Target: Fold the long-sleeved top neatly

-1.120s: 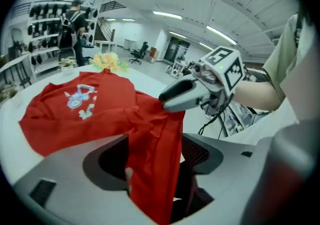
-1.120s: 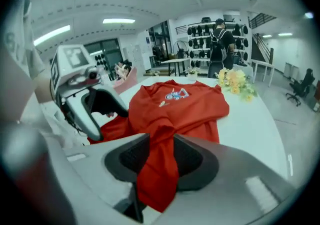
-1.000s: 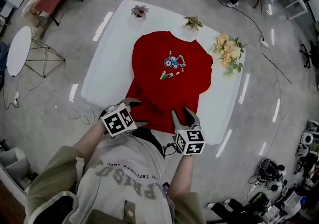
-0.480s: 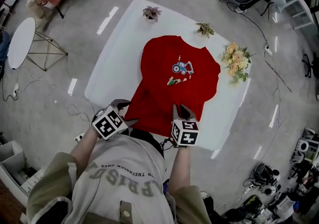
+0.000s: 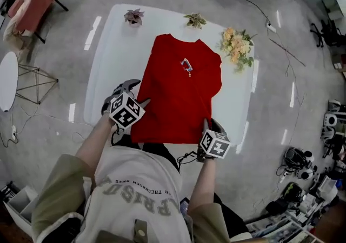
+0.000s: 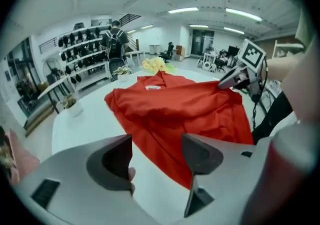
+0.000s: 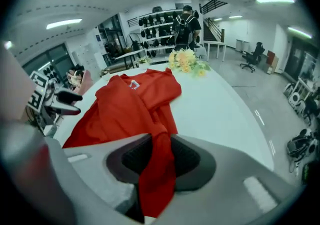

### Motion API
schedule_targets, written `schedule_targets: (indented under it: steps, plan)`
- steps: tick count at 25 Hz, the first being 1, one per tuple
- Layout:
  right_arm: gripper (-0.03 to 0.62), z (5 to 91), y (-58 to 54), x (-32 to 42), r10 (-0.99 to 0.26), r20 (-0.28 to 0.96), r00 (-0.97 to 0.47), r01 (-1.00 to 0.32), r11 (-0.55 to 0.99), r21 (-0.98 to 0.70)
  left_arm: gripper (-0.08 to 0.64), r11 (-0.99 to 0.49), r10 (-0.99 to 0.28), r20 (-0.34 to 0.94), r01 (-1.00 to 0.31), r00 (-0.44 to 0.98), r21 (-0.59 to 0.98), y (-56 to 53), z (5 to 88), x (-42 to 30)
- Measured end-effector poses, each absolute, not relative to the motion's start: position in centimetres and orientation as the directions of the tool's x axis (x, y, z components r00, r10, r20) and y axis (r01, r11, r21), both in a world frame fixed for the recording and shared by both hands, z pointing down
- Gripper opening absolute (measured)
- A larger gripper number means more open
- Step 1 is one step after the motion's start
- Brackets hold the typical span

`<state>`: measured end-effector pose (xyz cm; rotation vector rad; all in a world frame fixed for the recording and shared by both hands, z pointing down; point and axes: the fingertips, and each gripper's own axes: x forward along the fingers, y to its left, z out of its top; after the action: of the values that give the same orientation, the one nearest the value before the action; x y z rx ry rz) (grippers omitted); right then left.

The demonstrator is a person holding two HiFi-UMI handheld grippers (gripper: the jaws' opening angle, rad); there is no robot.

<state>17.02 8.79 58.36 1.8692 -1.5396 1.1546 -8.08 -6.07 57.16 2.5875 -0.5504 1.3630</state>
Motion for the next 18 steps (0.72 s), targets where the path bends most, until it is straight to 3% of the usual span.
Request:
schedule_targets:
  steps: [3, 9, 12, 14, 16, 18]
  plan:
    - [0.185, 56.9, 9.4, 17.4, -0.599, 0.798, 0.069, -0.935, -0.317, -0.157, 0.311, -0.937, -0.271, 0.832, -0.329, 0.485, -0.113, -9.6, 57.8, -6.2]
    - [0.190, 57.6, 11.5, 14.1, -0.585, 0.811, 0.003, -0.910, -0.338, -0.240, 0.299, -0.948, -0.258, 0.858, -0.287, 0.445, -0.136, -13.3, 60.8, -3.2]
    - [0.188, 59.5, 11.4, 13.3, -0.533, 0.846, -0.004, -0.928, -0.313, -0.202, 0.233, -0.957, -0.214, 0.867, -0.276, 0.449, -0.093, -13.2, 61.6, -2.7]
    - [0.160, 59.8, 11.1, 13.4, -0.520, 0.854, 0.001, -0.935, -0.304, -0.184, 0.154, -0.953, -0.217, 0.850, -0.292, 0.479, -0.078, -13.0, 60.8, -3.1]
    - [0.050, 58.8, 10.8, 13.9, -0.543, 0.839, 0.019, -0.930, -0.318, -0.185, 0.079, -0.936, -0.259, 0.809, -0.345, 0.527, -0.075, -13.3, 58.9, -4.3]
    - [0.044, 57.4, 10.8, 14.6, -0.576, 0.817, 0.026, -0.914, -0.344, -0.214, 0.066, -0.913, -0.303, 0.777, -0.403, 0.552, -0.070, -14.0, 57.3, -6.3]
